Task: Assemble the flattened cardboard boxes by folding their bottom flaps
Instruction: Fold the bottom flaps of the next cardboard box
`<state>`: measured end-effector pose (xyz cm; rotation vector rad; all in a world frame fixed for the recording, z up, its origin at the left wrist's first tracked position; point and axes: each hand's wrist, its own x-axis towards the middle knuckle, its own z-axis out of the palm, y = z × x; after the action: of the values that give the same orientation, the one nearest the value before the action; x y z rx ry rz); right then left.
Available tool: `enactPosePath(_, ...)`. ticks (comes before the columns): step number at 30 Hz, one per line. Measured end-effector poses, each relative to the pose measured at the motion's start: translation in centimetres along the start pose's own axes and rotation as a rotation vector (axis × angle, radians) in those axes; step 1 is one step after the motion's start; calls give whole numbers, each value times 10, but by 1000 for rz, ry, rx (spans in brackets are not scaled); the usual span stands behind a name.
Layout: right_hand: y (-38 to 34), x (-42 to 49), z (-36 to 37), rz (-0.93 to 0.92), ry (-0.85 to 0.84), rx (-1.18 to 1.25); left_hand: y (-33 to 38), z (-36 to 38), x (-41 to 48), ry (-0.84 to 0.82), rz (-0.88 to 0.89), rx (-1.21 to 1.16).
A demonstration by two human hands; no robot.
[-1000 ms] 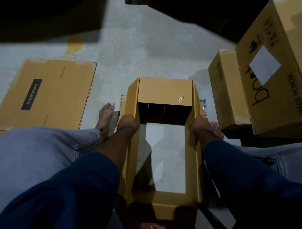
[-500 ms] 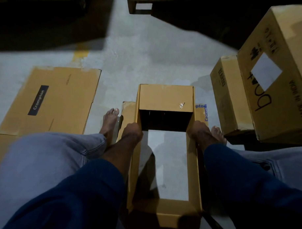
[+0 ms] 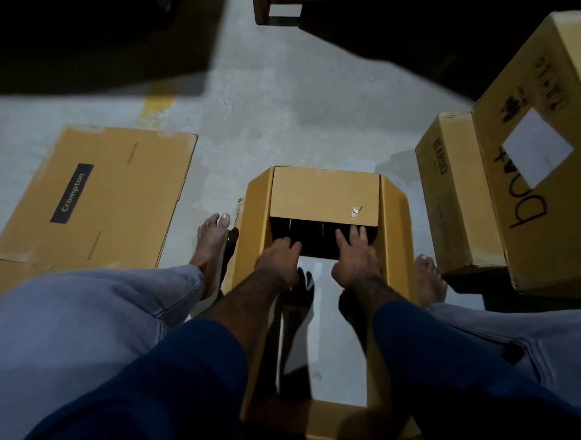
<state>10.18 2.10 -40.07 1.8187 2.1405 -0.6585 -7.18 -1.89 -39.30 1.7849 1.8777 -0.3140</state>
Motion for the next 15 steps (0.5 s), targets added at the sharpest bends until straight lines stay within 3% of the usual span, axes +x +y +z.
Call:
enactPosePath(4,-2,15,-12,-64,368,-99,-9,2,9,185,36,44)
enactPosePath(6,-7,32,-28,-106,457,-113,-11,-3,23,274,73,92)
enactPosePath(11,-6,101,-80,-154,417,-235,-17,-51,89,508,134,200)
enactPosePath(15,-3,152,-100,-237,241,-407,-21,-91,137,437,157,262)
